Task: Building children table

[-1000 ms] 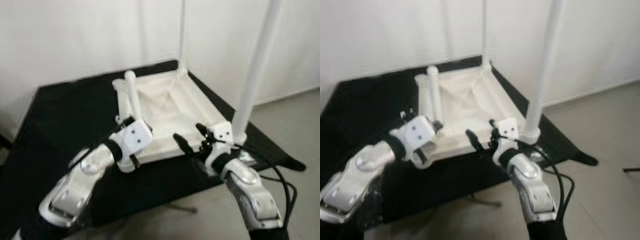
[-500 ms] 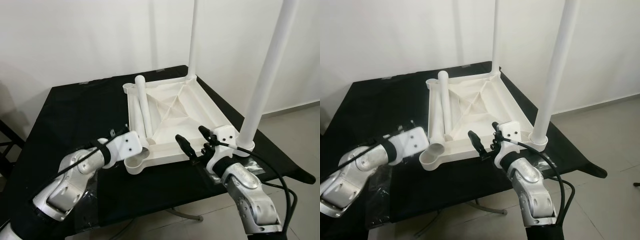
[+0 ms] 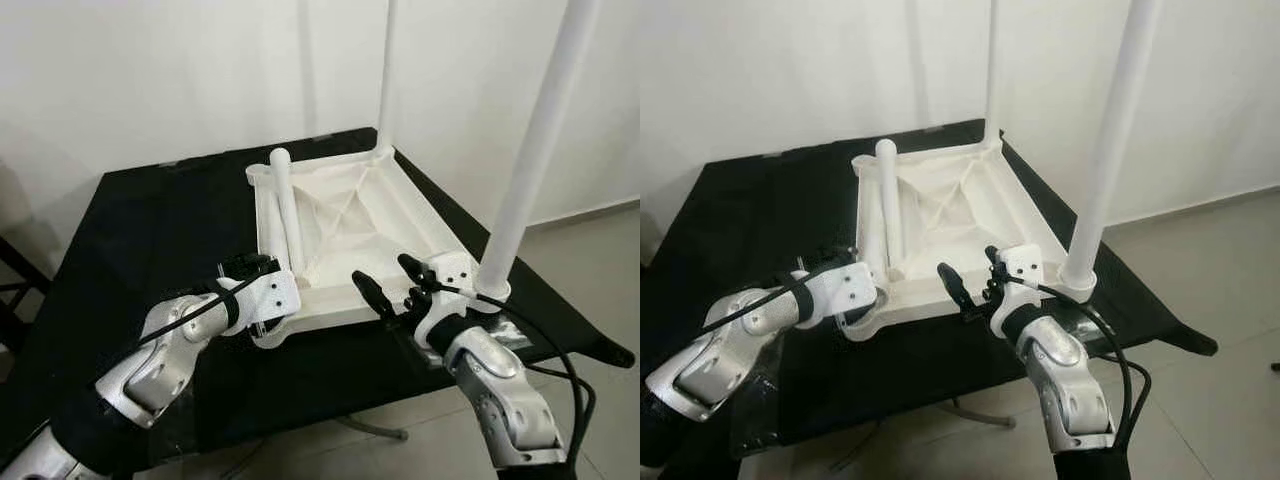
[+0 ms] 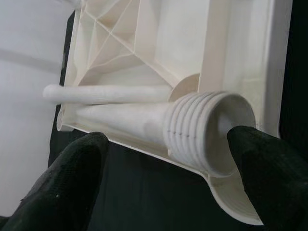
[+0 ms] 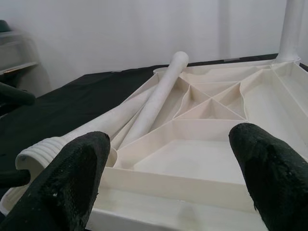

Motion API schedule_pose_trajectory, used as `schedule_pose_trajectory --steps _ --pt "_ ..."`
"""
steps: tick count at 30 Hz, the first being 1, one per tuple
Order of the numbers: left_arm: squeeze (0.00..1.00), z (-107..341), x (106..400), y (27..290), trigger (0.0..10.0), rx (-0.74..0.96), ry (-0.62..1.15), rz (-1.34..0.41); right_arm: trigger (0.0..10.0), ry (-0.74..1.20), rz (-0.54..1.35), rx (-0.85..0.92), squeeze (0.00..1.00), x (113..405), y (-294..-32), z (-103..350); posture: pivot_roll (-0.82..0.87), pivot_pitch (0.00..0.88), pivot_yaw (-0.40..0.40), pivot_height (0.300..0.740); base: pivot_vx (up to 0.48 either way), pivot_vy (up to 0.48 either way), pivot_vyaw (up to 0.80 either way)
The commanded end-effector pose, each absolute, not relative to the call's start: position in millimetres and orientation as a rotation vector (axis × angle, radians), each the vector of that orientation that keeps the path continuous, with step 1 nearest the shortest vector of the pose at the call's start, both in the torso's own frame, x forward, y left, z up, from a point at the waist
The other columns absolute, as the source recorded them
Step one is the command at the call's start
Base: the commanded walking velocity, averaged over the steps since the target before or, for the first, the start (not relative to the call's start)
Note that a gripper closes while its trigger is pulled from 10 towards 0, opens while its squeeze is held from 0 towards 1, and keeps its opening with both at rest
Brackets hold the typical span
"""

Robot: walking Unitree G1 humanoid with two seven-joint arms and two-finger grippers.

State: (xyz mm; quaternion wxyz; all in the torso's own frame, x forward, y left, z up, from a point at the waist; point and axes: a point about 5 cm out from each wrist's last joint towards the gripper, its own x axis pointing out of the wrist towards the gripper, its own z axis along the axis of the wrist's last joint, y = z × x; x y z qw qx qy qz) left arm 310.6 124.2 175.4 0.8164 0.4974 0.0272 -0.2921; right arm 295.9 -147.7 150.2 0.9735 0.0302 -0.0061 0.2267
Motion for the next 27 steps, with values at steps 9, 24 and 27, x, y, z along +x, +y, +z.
schedule_pose_trajectory --steps 9,24,27 --pt "0.00 165.9 326.9 119.2 10.0 1.135 0.103 -0.565 10.0 -0.002 0.471 0.059 0.00 293.0 -144.9 149.3 -0.11 0.023 0.055 0.740 0.000 0.000 0.00" --pt "0.00 158.6 341.5 108.6 10.0 1.059 0.134 -0.422 10.0 0.002 0.473 0.059 0.00 290.3 -143.2 148.8 -0.12 0.027 0.060 0.740 0.000 0.000 0.00" --pt "0.00 156.9 344.1 109.6 4.5 1.041 0.148 -0.372 10.0 0.003 0.474 0.056 0.00 289.9 -143.1 148.8 -0.12 0.028 0.060 0.740 0.000 0.000 0.00"
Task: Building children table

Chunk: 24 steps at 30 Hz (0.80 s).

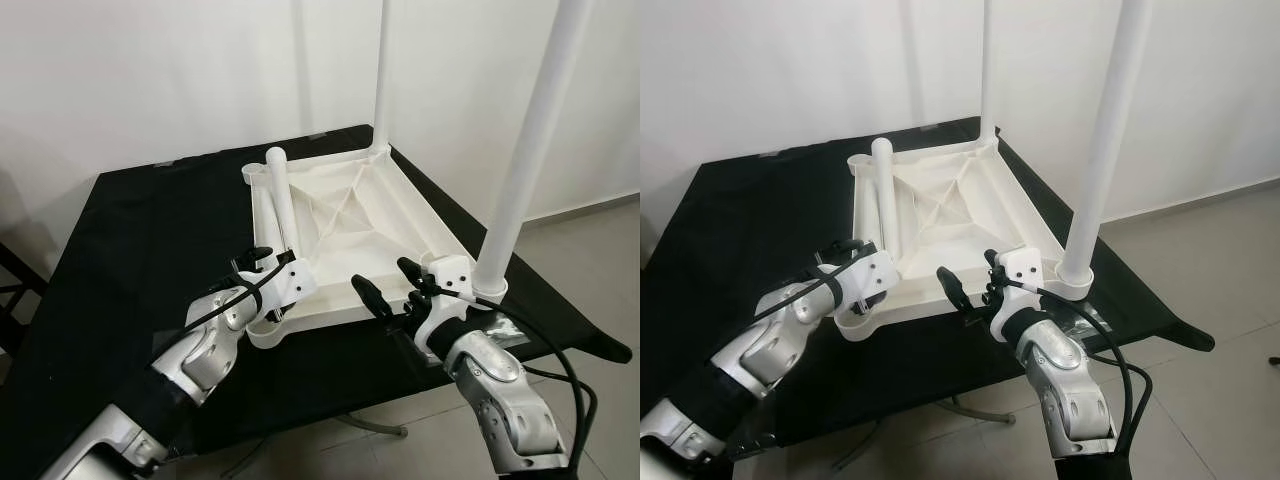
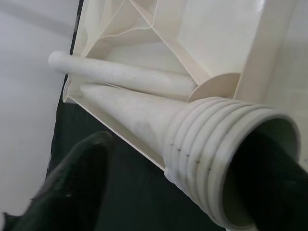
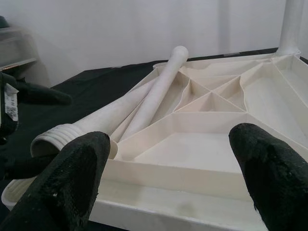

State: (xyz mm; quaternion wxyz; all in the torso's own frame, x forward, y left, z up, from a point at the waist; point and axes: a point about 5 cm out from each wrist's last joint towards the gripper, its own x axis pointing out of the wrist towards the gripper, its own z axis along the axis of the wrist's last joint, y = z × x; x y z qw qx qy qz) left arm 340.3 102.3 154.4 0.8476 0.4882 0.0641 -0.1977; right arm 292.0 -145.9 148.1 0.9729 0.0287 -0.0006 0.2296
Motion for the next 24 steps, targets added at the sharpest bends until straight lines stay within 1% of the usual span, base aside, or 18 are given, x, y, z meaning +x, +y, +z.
schedule_pose_trajectory --steps 1,8,9,11,18,21,22,23,24 --pt "0.00 156.1 345.6 111.6 0.0 1.027 0.158 -0.337 10.0 0.003 0.473 0.053 0.00 289.7 -143.1 148.9 -0.12 0.028 0.060 0.740 0.000 0.000 0.00" --pt "0.00 155.7 346.3 113.5 0.0 1.026 0.164 -0.317 10.0 0.003 0.473 0.051 0.00 289.6 -143.2 148.9 -0.12 0.026 0.059 0.740 0.000 0.000 0.00" --pt "0.00 155.1 348.1 117.9 0.0 1.018 0.171 -0.270 10.0 0.005 0.474 0.042 0.00 289.9 -143.2 148.7 -0.12 0.024 0.058 0.740 0.000 0.000 0.00" --pt "0.00 154.9 349.0 119.9 0.0 1.012 0.169 -0.244 10.0 0.006 0.476 0.033 0.00 290.1 -143.3 148.5 -0.12 0.024 0.057 0.740 0.000 0.000 0.00" --pt "0.00 159.0 350.5 121.9 0.0 0.979 0.140 -0.208 10.0 0.005 0.480 0.005 0.00 291.5 -142.6 150.3 -0.12 0.017 0.052 0.740 0.000 0.000 0.00" --pt "0.00 171.7 351.7 130.8 0.0 0.951 0.096 -0.145 10.0 -0.026 0.492 0.056 0.00 295.9 -138.6 161.3 -0.11 0.013 0.045 0.740 0.000 0.000 0.00" --pt "0.00 180.2 352.5 137.6 0.0 0.931 0.072 -0.104 10.0 -0.045 0.519 0.093 0.00 297.6 -134.4 168.2 -0.10 0.008 0.036 0.740 0.000 0.000 0.00" --pt "0.00 180.2 352.5 137.6 0.0 0.931 0.072 -0.104 10.0 -0.045 0.519 0.093 0.00 297.6 -134.4 168.2 -0.10 0.008 0.036 0.740 0.000 0.000 0.00" --pt "0.00 188.4 353.2 145.1 0.0 0.907 0.050 -0.067 10.0 -0.064 0.551 0.134 0.00 298.8 -130.0 174.9 -0.10 0.006 0.034 0.740 0.000 0.000 0.00"
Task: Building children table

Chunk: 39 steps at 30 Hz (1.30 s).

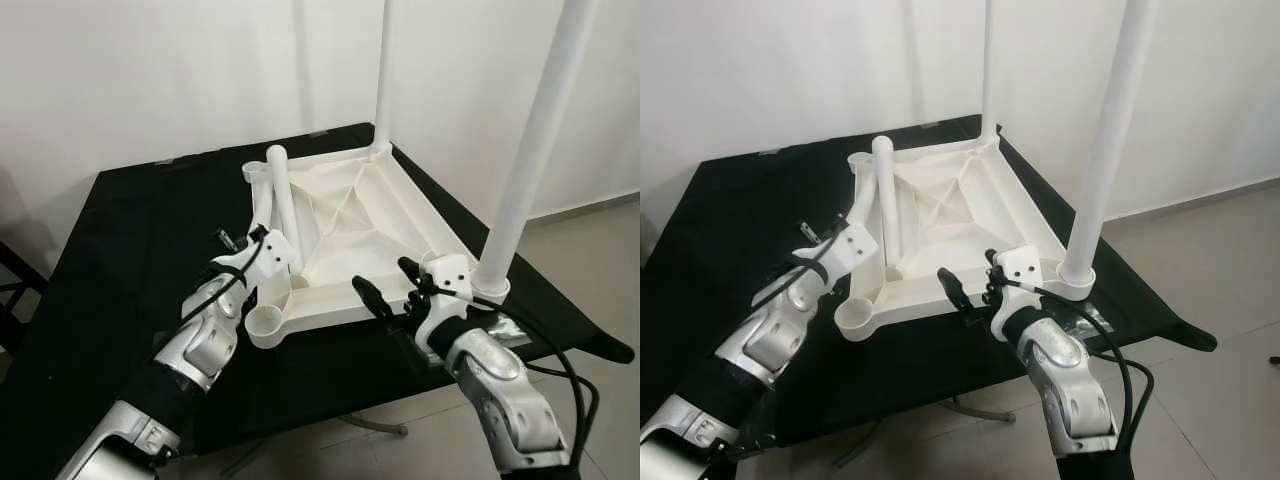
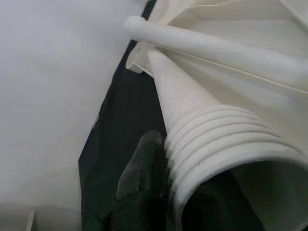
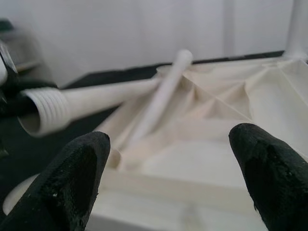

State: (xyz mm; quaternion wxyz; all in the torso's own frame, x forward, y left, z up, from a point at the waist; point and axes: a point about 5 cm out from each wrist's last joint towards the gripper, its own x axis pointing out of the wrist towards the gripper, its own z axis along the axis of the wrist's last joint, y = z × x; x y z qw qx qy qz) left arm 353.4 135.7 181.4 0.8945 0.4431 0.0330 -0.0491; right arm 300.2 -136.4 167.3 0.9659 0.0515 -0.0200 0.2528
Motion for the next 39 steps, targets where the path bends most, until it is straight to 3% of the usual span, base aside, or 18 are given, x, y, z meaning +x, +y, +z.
schedule_pose_trajectory --steps 1,7,9,14,16,19,20,23,24,32,39 --pt "0.00 193.2 353.6 149.5 0.0 0.892 0.037 -0.045 10.0 -0.075 0.573 0.157 0.00 299.4 -127.4 178.6 -0.10 0.003 0.032 0.740 0.000 0.000 0.00" --pt "0.00 218.4 351.6 174.7 0.0 0.775 -0.026 0.035 10.0 -0.140 0.669 0.330 0.00 302.7 -116.1 200.2 -0.09 0.000 0.024 0.740 0.000 0.000 0.00" --pt "0.00 236.4 347.3 191.7 0.0 0.610 -0.077 0.061 10.0 -0.166 0.734 0.441 0.00 304.5 -108.5 211.3 -0.08 0.000 0.019 0.740 0.000 0.000 0.00" --pt "0.00 257.6 339.2 198.1 0.0 0.355 -0.203 -0.008 10.0 -0.175 0.809 0.579 0.00 304.7 -98.6 219.1 -0.06 0.000 0.010 0.740 0.000 0.000 0.00" --pt "0.00 273.5 325.6 200.0 0.0 0.043 -0.333 -0.137 10.0 -0.178 0.902 0.712 0.00 302.5 -89.2 225.3 -0.05 0.000 0.005 0.740 0.000 0.000 0.00" --pt "0.00 277.6 318.5 201.2 0.0 -0.099 -0.387 -0.205 10.0 -0.181 0.946 0.770 0.00 301.1 -84.9 228.5 -0.05 0.000 0.005 0.740 0.000 0.000 0.00" --pt "0.00 276.6 301.9 196.3 0.3 -0.368 -0.447 -0.401 10.0 -0.203 1.054 0.899 0.00 296.2 -77.5 238.5 -0.04 0.000 0.003 0.740 0.000 0.000 0.00" --pt "0.00 275.5 291.2 191.7 0.3 -0.494 -0.478 -0.516 10.0 -0.218 1.114 0.959 0.00 293.2 -74.5 244.5 -0.04 0.000 0.003 0.740 0.000 0.000 0.00" --pt "0.00 272.2 285.8 186.5 10.0 -0.537 -0.480 -0.571 10.0 -0.220 1.136 0.968 0.00 291.9 -71.4 247.0 -0.03 0.000 0.004 0.740 0.000 0.000 0.00" --pt "0.00 253.6 255.5 157.6 10.0 -0.715 -0.444 -0.873 10.0 -0.247 1.217 1.029 0.00 287.3 -60.8 260.1 -0.03 0.000 0.007 0.740 0.000 0.000 0.00" --pt "0.00 249.7 238.7 150.4 10.0 -0.759 -0.397 -1.021 10.0 -0.246 1.251 1.056 0.00 287.1 -58.0 265.9 -0.03 0.000 0.007 0.740 0.000 0.000 0.00"
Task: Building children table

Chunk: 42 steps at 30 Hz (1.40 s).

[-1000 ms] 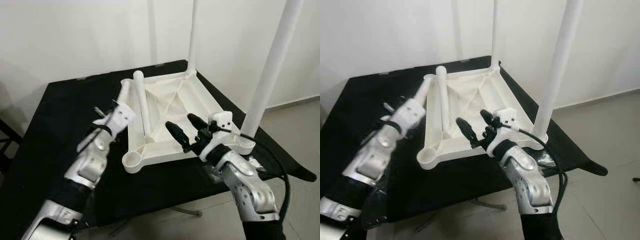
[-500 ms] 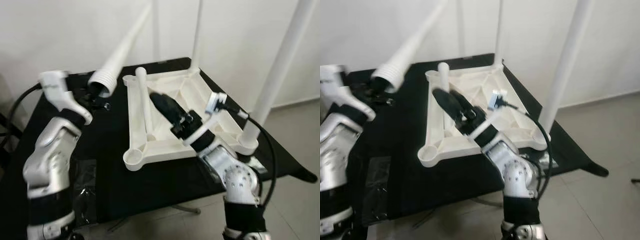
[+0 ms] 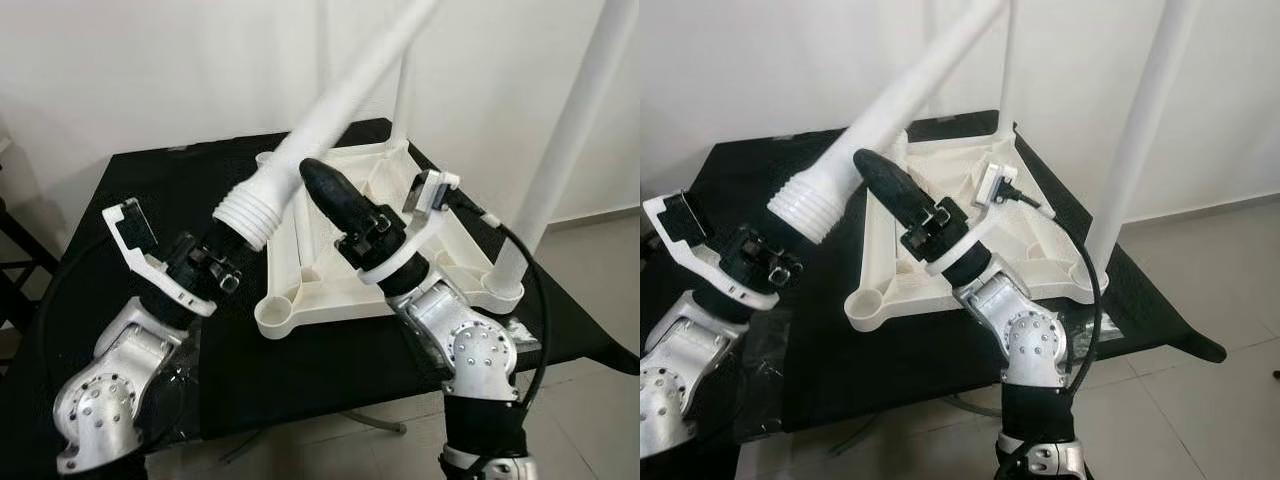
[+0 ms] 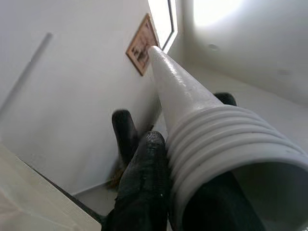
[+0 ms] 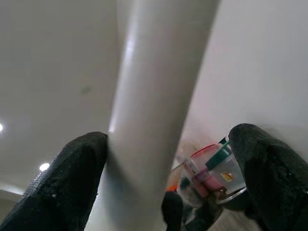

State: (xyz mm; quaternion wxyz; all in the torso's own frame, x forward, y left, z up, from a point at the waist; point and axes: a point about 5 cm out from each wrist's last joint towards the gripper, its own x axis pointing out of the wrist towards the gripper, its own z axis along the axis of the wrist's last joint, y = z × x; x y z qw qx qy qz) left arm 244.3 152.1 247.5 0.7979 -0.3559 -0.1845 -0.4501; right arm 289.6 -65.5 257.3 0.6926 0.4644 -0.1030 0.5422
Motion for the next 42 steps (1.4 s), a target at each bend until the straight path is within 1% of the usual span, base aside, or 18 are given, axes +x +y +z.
schedule_pose_trajectory --steps 1,7,9,10,14,15,16,17,18,37,38,39,42 --pt "0.00 246.4 233.6 148.3 10.0 -0.756 -0.367 -1.057 10.0 -0.248 1.270 1.060 0.00 286.2 -56.7 268.2 -0.03 0.000 0.005 0.740 0.000 0.000 0.00" --pt "0.00 237.7 221.3 145.3 10.0 -0.711 -0.287 -1.129 10.0 -0.248 1.359 1.059 0.00 279.6 -53.0 275.4 -0.03 0.000 0.003 0.740 0.000 0.000 0.00" --pt "0.00 237.7 221.3 145.3 10.0 -0.711 -0.287 -1.129 10.0 -0.248 1.359 1.059 0.00 279.6 -53.0 275.4 -0.03 0.000 0.003 0.740 0.000 0.000 0.00" --pt "0.00 236.3 217.6 145.3 10.0 -0.682 -0.259 -1.154 10.0 -0.235 1.408 1.041 0.00 275.8 -52.5 277.1 -0.03 0.000 -0.001 0.740 0.000 0.000 0.00" --pt "0.00 235.9 216.2 145.4 10.0 -0.673 -0.247 -1.161 10.0 -0.224 1.435 1.031 0.00 273.7 -52.2 277.7 -0.03 0.000 -0.001 0.740 0.000 0.000 0.00" --pt "0.00 235.4 214.8 144.5 10.0 -0.670 -0.237 -1.172 7.9 -0.220 1.456 1.032 0.00 271.7 -51.0 278.3 -0.03 0.000 -0.002 0.740 0.000 0.000 0.00" --pt "0.00 235.0 214.0 143.5 10.0 -0.669 -0.233 -1.180 4.9 -0.222 1.465 1.035 0.00 270.7 -50.3 278.8 -0.03 0.000 -0.002 0.740 0.000 0.000 0.00" --pt "0.00 235.0 214.0 143.5 10.0 -0.669 -0.233 -1.180 4.9 -0.222 1.465 1.035 0.00 270.7 -50.3 278.8 -0.03 0.000 -0.002 0.740 0.000 0.000 0.00" --pt "0.00 234.6 213.2 142.9 10.0 -0.669 -0.229 -1.186 0.0 -0.223 1.472 1.038 0.00 270.0 -50.0 279.2 -0.03 0.000 -0.002 0.740 0.000 0.000 0.00" --pt "0.00 229.5 209.5 139.1 10.0 -0.643 -0.188 -1.210 0.0 -0.242 1.504 1.078 0.00 268.0 -48.1 287.7 -0.03 0.000 0.000 0.740 0.000 0.000 0.00" --pt "0.93 229.6 212.0 140.3 10.0 -0.648 -0.189 -1.182 0.0 -0.247 1.498 1.072 0.00 269.0 -48.0 289.0 -0.03 0.000 0.000 0.740 0.000 0.000 0.00" --pt "1.00 230.3 213.8 142.6 10.0 -0.644 -0.191 -1.160 0.0 -0.258 1.467 1.056 0.00 273.6 -48.9 291.3 -0.03 0.000 0.000 0.740 0.000 0.000 0.00" --pt "1.00 230.2 214.2 153.9 10.0 -0.578 -0.175 -1.109 0.0 -0.295 1.338 1.021 0.00 295.3 -56.9 298.5 -0.03 0.002 -0.002 0.740 0.000 0.000 0.00"
